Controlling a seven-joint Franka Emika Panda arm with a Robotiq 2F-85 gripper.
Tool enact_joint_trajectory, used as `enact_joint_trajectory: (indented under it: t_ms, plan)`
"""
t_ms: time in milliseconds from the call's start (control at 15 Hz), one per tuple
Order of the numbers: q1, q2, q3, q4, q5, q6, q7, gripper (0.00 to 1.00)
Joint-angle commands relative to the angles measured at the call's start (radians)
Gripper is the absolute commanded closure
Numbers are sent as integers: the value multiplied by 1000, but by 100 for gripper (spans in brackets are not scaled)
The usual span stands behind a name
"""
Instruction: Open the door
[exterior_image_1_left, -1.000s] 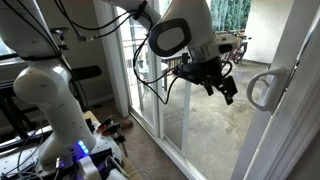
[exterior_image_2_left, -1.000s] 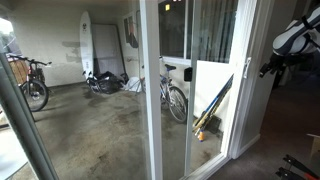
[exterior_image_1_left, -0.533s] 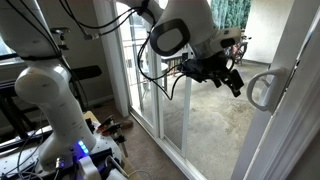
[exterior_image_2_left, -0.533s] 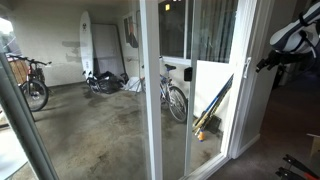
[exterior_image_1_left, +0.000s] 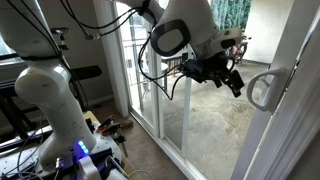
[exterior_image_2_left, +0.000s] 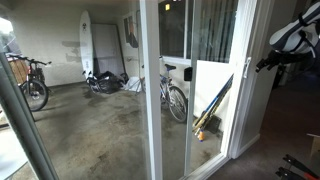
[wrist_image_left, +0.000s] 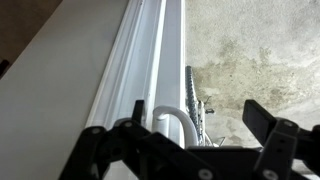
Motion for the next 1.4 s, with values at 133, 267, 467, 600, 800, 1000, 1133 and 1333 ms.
enact_joint_trajectory:
  t_ms: [133,267,467,600,800,1000,1133,1333]
  plan:
    - [38,-25,-20,14,341,52,-257,0]
    - [50,-24,-29,39,469,39,-409,0]
    - [52,7,-47,93,582,-20,-634,0]
    - [48,34,-55,128,654,-55,-769,0]
    - [38,99,-59,192,798,-85,-913,0]
    - [23,165,-49,248,944,-89,-1029,0]
    - [16,205,-45,278,1005,-91,-1076,0]
    - [10,254,-41,310,1055,-97,-1134,0]
